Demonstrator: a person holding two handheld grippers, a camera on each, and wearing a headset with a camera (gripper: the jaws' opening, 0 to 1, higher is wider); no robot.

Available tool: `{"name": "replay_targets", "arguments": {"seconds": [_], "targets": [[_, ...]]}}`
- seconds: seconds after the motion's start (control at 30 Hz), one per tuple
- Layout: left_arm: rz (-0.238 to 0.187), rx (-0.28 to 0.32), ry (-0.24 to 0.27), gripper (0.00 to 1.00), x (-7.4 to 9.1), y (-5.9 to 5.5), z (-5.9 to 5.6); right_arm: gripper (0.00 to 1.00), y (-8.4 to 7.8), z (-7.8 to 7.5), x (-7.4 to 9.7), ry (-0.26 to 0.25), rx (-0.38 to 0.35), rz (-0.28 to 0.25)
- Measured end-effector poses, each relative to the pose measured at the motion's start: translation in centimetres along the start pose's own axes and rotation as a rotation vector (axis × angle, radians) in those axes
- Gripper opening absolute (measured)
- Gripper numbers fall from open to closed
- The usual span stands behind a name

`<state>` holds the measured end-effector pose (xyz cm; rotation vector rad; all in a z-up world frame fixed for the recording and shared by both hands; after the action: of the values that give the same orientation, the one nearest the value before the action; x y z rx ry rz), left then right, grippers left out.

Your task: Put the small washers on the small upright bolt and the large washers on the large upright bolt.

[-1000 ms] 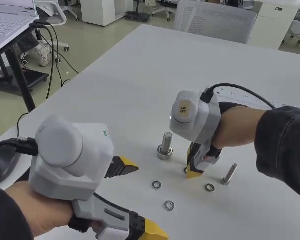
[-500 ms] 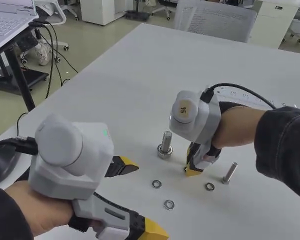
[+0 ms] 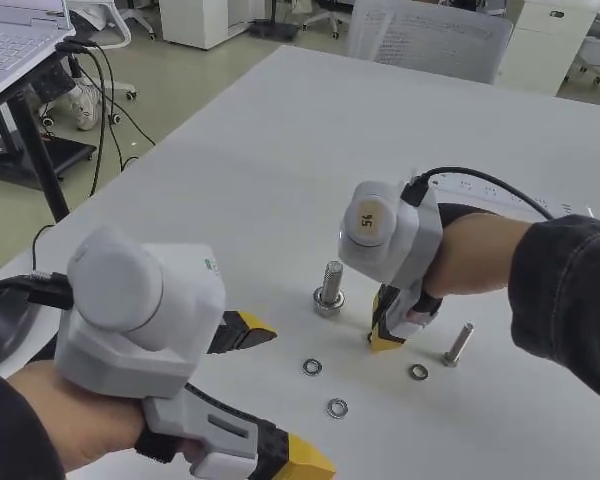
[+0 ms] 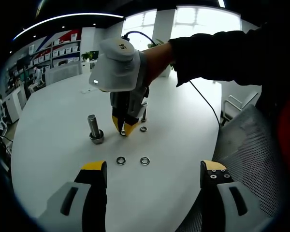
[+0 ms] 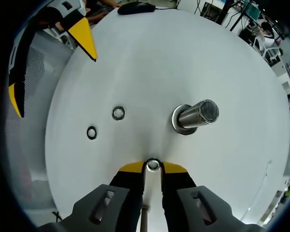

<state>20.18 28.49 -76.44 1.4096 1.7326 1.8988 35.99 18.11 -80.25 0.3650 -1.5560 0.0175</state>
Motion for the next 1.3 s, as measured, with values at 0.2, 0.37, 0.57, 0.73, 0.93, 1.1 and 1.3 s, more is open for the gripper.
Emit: {"name": "replay_targets", "arguments": {"seconds": [0.2, 0.37, 0.57, 0.73, 0.93, 1.1, 1.3], "targets": [[-0.001, 0.000, -0.001, 0.78, 0.0, -0.1, -0.1, 0.14, 0.0, 0.2, 0.0, 0.000, 0.000, 0.001], [0.000, 0.000, -0.002, 0.78, 0.0, -0.1, -0.2, 0.14, 0.0, 0.3, -0.1, 0.001, 0.002, 0.000], [0.002, 0.000, -0.003, 0.78, 0.0, -0.1, -0.2, 0.14, -0.2, 0.2, 0.0, 0.004, 0.001, 0.008], [0.003, 0.000, -0.004, 0.78, -0.1, 0.0, -0.2, 0.14, -0.2, 0.0, 0.4, 0.006, -0.003, 0.006], [0.001, -0.002, -0.004, 0.78, -0.1, 0.3, 0.0, 0.14, -0.1, -0.4, 1.4, 0.000, -0.005, -0.002], [-0.001, -0.003, -0.004, 0.78, 0.0, 0.3, 0.1, 0.14, -0.4, -0.5, 2.6, -0.006, -0.009, 0.001], [0.000, -0.006, -0.006, 0.78, 0.0, 0.4, 0.2, 0.14, -0.4, -0.6, 3.9, -0.024, -0.015, -0.007]]}}
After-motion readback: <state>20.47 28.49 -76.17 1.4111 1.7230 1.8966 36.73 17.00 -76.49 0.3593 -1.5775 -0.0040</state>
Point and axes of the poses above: the centre of the closed fingertips' face, and the gripper's own axes: x roughly backward along the fingers, z roughly to its left, y roughly out of its top, the point moved 8 cm from there along x, roughly backward along the fingers, and after that the axes turned 4 degrees about -z, right-handed, at the moved point
